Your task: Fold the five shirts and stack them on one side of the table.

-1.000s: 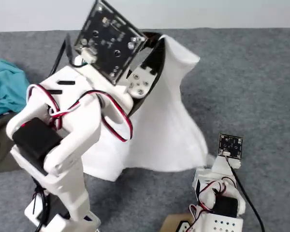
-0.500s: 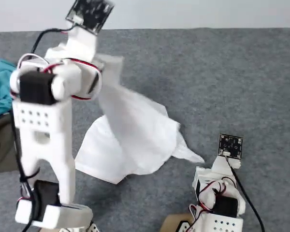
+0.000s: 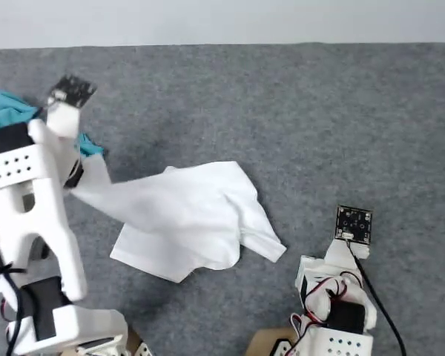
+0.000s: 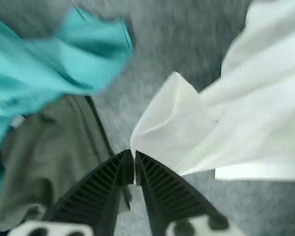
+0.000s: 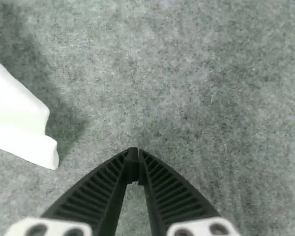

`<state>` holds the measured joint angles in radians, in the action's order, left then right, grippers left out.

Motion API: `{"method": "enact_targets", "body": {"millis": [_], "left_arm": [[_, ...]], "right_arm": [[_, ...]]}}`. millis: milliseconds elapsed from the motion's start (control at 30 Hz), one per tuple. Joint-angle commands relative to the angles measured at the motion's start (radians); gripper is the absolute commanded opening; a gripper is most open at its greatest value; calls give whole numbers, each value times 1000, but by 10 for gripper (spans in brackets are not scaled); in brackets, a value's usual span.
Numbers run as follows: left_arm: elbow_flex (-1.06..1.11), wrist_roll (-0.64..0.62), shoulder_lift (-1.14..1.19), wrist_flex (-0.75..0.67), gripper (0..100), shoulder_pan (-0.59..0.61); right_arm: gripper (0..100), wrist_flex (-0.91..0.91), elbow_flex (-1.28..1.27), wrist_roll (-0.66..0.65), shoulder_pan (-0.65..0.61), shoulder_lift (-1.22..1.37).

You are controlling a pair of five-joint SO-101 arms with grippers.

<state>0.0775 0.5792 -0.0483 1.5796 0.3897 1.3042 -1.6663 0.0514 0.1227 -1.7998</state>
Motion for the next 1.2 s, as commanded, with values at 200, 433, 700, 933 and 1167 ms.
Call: {"method": "enact_targets", "body": {"millis": [200, 433, 700, 933, 1167], "left_arm": [[76, 161, -32, -9, 2, 117], [24, 321, -34, 94, 13, 212], [-128, 336, -34, 173, 128, 244], [-148, 336, -127, 173, 140, 239], [-148, 284, -328, 172, 137, 233]], "right_arm": [[11, 1, -17, -6, 7, -15], [11, 1, -17, -6, 5, -15], [12, -10, -17, -3, 4, -15], [13, -16, -17, -3, -73, -15], [13, -12, -9, -8, -159, -15]]}}
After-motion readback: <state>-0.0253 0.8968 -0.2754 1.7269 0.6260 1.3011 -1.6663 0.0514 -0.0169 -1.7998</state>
